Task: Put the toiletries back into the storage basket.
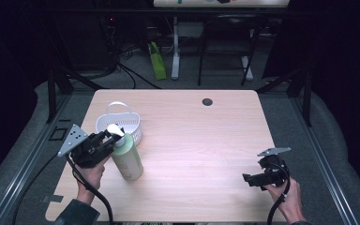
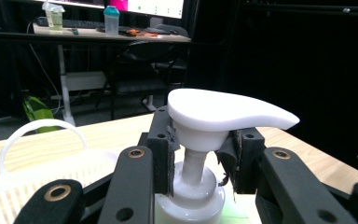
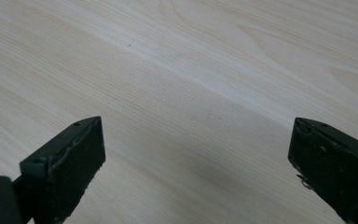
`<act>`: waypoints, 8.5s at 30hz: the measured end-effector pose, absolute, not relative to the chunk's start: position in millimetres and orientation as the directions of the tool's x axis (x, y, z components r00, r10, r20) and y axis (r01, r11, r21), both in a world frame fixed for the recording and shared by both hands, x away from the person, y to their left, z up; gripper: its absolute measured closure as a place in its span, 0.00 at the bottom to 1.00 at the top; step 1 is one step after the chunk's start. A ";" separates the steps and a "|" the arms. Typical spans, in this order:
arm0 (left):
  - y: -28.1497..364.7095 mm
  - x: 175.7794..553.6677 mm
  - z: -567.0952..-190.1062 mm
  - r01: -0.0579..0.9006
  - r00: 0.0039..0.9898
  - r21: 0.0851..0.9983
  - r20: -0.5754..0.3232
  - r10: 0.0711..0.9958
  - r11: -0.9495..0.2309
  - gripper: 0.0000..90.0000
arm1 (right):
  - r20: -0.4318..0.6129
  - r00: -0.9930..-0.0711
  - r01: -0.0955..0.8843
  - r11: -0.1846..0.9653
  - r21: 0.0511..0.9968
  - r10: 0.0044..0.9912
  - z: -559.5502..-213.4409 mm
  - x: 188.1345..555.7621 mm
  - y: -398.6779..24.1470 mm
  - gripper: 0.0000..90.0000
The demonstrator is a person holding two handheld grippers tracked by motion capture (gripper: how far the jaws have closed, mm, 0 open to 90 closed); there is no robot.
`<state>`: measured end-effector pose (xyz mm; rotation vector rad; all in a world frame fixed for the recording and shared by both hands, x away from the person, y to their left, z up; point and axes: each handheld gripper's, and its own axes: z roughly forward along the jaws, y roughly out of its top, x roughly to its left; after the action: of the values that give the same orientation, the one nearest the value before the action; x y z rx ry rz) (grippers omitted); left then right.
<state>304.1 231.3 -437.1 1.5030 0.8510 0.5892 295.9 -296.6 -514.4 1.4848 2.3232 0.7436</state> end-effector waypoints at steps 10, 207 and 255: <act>230.8 299.9 -429.2 0.155 0.602 0.988 -0.098 0.793 0.004 0.74 | 0.024 -0.432 0.751 0.345 0.563 0.901 -513.7 295.6 -297.1 0.04; 252.3 416.1 -306.2 0.033 0.447 0.999 -0.021 0.894 0.006 0.75 | 0.014 -0.447 0.748 0.365 0.553 0.894 -515.7 294.9 -294.4 0.04; 258.6 434.3 -356.4 0.097 0.417 0.995 -0.039 0.908 -0.002 0.75 | 0.013 -0.452 0.746 0.370 0.554 0.892 -515.7 294.4 -293.8 0.04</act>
<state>434.3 258.6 -356.4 1.4374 0.9580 0.8248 294.4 -293.8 -515.7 1.4474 2.3448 0.7194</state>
